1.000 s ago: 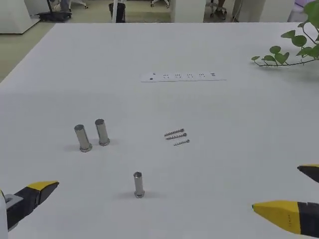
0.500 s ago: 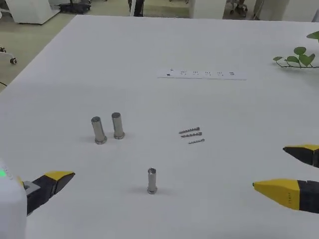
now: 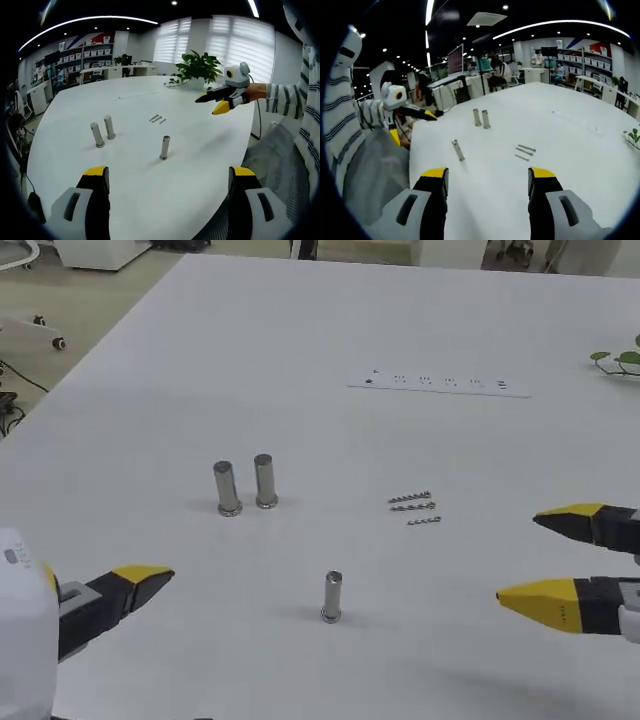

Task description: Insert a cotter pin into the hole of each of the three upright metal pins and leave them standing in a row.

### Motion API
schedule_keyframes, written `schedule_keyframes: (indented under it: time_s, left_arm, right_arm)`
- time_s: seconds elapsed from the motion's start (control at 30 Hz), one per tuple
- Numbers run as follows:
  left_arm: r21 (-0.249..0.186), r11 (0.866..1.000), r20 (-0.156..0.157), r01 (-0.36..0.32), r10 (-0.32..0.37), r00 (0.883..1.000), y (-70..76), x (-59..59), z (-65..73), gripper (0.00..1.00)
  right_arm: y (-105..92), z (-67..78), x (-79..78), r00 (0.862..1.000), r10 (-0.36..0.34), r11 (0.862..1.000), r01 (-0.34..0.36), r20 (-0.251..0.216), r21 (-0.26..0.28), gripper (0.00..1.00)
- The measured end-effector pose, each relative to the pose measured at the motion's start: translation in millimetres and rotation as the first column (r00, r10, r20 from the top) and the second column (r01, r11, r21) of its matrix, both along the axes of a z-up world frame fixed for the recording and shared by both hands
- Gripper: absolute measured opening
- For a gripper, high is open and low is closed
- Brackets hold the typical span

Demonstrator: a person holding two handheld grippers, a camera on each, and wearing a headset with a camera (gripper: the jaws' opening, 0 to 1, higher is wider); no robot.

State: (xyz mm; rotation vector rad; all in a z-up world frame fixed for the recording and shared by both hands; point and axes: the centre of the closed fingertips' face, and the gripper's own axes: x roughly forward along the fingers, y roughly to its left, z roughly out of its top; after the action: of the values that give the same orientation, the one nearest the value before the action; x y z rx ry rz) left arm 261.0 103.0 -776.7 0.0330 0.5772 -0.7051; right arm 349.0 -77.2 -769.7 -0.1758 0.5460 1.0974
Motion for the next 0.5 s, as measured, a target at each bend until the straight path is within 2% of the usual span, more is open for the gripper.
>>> schedule_keyframes:
  time_s: [0.17,0.5]
  left_arm:
    - [-0.01,1.0,-0.002,-0.005,0.005,1.0,2.8,2.0,-0.7,0.99]
    - [-0.022,1.0,-0.025,-0.008,0.007,1.0,4.1,3.2,-5.4,0.99]
  right_arm:
    - [6.8,-11.4,7.7,0.998,0.06,0.997,-0.06,-0.001,-0.056,0.61]
    - [19.1,-27.7,31.1,0.991,0.129,0.985,-0.131,-0.019,-0.114,0.54]
